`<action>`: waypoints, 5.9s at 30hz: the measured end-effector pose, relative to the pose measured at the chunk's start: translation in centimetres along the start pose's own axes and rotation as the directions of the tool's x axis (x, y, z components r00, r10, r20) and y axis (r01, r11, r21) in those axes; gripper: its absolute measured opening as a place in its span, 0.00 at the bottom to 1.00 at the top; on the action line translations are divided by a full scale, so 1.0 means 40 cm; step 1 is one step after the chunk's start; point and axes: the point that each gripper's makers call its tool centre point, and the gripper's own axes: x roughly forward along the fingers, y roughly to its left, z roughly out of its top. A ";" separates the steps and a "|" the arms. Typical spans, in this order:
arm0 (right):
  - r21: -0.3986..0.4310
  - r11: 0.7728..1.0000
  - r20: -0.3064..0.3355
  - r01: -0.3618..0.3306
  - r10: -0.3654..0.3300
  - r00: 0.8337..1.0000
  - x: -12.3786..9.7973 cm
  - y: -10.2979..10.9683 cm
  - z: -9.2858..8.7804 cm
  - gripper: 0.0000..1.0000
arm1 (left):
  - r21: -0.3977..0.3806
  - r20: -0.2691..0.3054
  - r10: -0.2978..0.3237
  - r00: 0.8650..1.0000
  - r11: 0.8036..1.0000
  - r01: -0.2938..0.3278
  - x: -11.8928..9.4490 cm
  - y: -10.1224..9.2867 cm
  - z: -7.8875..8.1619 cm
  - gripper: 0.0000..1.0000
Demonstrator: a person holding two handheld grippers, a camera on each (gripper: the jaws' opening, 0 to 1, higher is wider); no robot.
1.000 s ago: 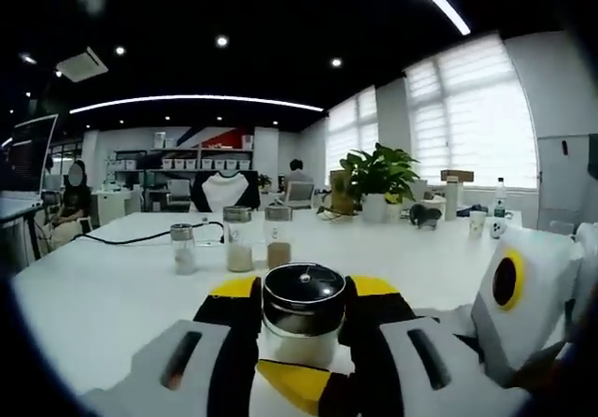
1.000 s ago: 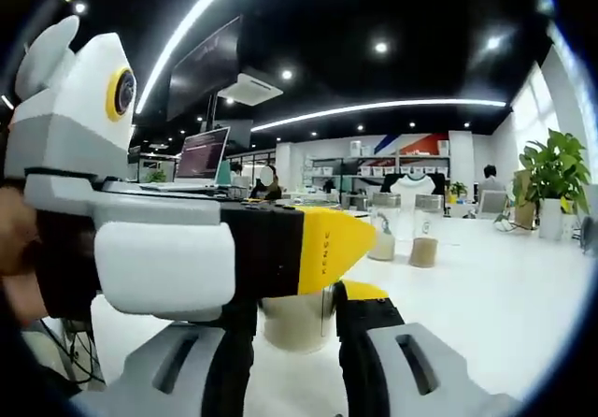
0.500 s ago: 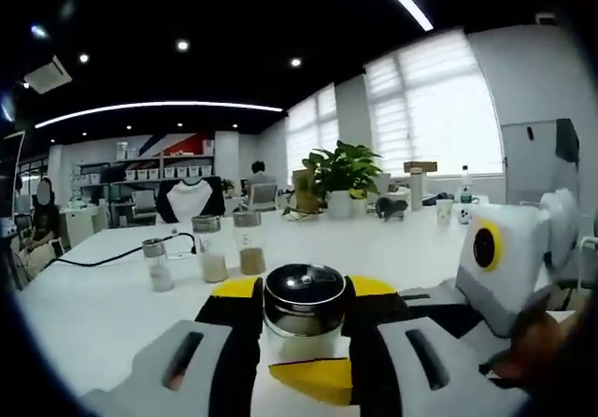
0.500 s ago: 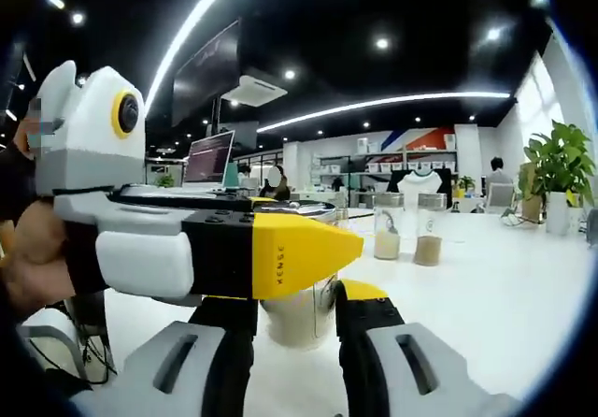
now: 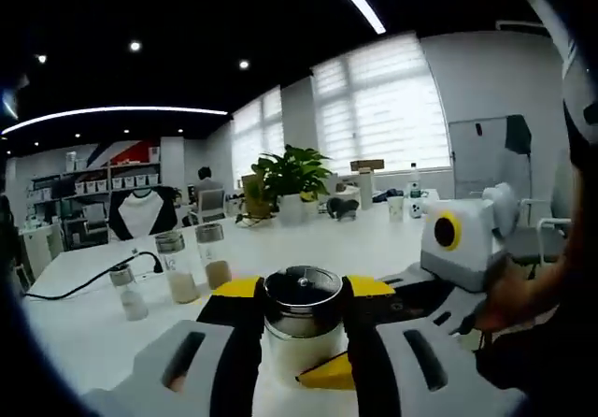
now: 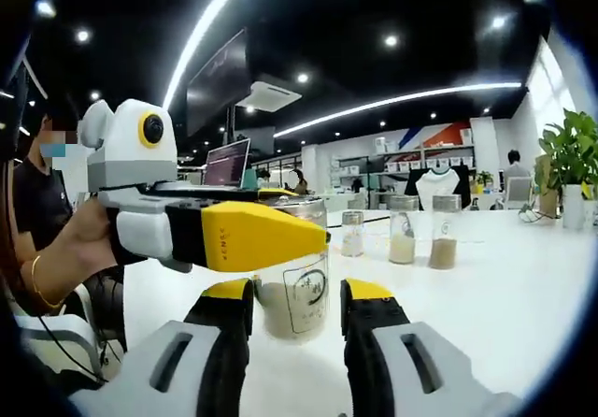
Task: Rotate the seasoning bottle until the label or dispensing opening points toward the visible target arrow and the bottle remains upright within the marked orientation range
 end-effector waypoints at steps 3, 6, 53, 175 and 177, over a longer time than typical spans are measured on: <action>-0.003 1.000 0.001 -0.003 0.003 1.000 -0.005 0.003 0.003 0.36 | 0.012 0.002 -0.033 0.999 0.999 0.033 0.003 -0.006 0.005 0.34; 0.004 1.000 0.010 -0.014 0.014 1.000 -0.006 0.008 0.010 0.36 | 0.014 0.003 -0.048 0.999 0.999 0.048 0.005 -0.006 0.005 0.34; -0.054 0.993 0.018 -0.106 0.107 0.994 0.007 0.050 0.027 0.33 | -0.004 -0.041 -0.279 0.959 0.960 0.279 -0.017 -0.083 -0.010 0.34; 0.027 0.987 -0.032 0.161 -0.160 0.987 -0.019 -0.031 -0.033 0.33 | -0.083 -0.054 0.382 0.923 0.919 -0.385 -0.151 0.256 -0.133 0.35; 0.033 0.986 -0.035 0.165 -0.164 0.986 -0.020 -0.036 -0.035 0.33 | -0.082 -0.054 0.380 0.923 0.920 -0.383 -0.152 0.259 -0.135 0.35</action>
